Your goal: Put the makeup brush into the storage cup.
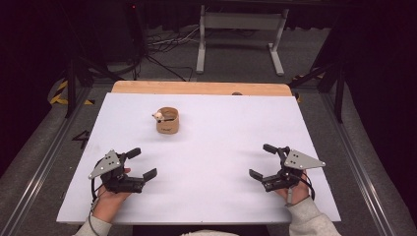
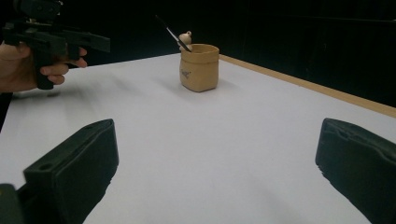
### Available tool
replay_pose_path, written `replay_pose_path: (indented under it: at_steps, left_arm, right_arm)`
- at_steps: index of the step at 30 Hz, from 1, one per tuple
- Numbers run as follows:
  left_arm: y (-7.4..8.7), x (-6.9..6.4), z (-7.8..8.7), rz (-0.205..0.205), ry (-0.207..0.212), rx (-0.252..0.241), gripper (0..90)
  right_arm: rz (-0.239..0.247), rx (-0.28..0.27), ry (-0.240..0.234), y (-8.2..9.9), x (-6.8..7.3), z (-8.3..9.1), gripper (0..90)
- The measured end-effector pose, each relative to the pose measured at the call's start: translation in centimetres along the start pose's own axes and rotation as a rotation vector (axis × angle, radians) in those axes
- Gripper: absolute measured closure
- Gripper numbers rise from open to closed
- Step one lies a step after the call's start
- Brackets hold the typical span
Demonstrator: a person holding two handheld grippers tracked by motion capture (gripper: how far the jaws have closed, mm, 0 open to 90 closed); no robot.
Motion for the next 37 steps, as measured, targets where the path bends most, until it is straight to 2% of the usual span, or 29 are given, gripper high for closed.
replay_pose_path:
  at_steps: [4,10,13,15,18,22,27,33,37]
  left_arm:
    - [0.7,0.0,-0.3,0.005,0.0,0.006,1.0]
    - [1.1,0.1,-0.4,0.003,-0.013,0.007,1.1]
    - [1.2,0.2,-0.4,0.003,-0.024,0.006,1.1]
    - [1.3,0.3,-0.4,0.001,-0.038,0.008,1.1]
    - [1.3,0.3,-0.4,0.005,-0.04,0.01,1.0]
    - [1.4,0.4,-0.4,0.024,-0.048,0.005,1.0]
    - [1.3,0.5,-0.2,0.032,-0.049,-0.007,1.0]
    - [1.4,0.5,-0.3,0.029,-0.051,0.003,1.0]
    - [1.2,0.5,-0.2,0.04,-0.053,-0.013,1.0]
  right_arm:
    - [-0.006,0.0,0.003,0.2,0.1,-0.1,0.0]
    - [-0.048,-0.015,0.042,0.8,-0.2,-0.5,0.0]
    - [-0.046,0.001,0.052,1.3,-0.1,-0.8,0.0]
    - [-0.025,0.026,0.055,1.7,0.3,-1.2,0.0]
    - [-0.021,0.018,0.061,1.6,0.3,-1.2,0.0]
    - [-0.041,0.02,0.067,1.7,0.1,-1.1,0.0]
    - [-0.041,0.019,0.067,1.7,0.1,-1.1,0.0]
    - [-0.044,0.02,0.07,1.7,0.0,-1.1,0.0]
    - [-0.047,0.016,0.071,1.6,0.0,-1.1,0.0]
Point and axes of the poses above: each handheld gripper's, and its own axes: z roughly backward along the jaws, y roughly out of its underside, x roughly to its left, the point moved 7 cm from there along -z, roughly forward along the jaws, and after that the axes turned 11 degrees about y, right-handed, at the moved point
